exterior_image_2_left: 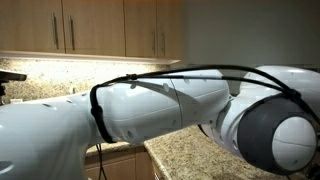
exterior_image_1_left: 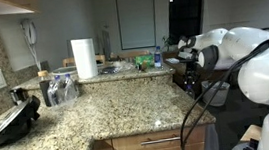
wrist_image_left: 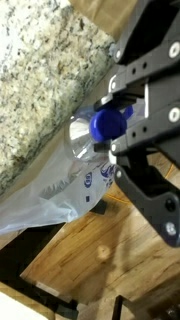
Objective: Throw the four bottles on the right into the bin on the floor
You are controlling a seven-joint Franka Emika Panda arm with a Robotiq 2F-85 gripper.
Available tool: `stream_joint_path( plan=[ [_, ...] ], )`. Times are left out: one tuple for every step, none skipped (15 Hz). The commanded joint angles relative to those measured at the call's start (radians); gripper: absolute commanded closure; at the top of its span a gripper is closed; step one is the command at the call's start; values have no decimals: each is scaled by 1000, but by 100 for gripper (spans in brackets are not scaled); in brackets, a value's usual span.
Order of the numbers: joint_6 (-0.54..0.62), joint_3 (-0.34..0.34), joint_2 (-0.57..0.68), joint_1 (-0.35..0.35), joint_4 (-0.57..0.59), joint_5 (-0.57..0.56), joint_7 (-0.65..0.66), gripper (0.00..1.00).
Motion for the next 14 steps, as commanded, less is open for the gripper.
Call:
stream_joint_path(
  plan=[
    [-18, 33, 54, -14, 58, 17, 61, 86],
    [-18, 34, 65, -17, 63, 17, 70, 86],
    [-16, 37, 73, -20, 70, 17, 84, 86],
    [-15, 40, 80, -23, 76, 17, 94, 86],
    [-10, 42, 86, -25, 84, 16, 107, 86],
    [-5, 45, 87, -27, 87, 13, 114, 86],
    [29, 46, 50, -25, 23, 8, 111, 86],
    [41, 46, 42, -23, 15, 3, 107, 87],
    [51, 46, 39, -21, 17, 1, 100, 42],
    [59, 46, 37, -19, 18, -1, 98, 40],
    [65, 48, 34, -19, 17, -1, 95, 35],
    [71, 50, 31, -20, 17, -1, 95, 28],
    [75, 52, 27, -21, 17, -1, 91, 22],
    [77, 54, 24, -22, 16, 0, 88, 16]
  ],
)
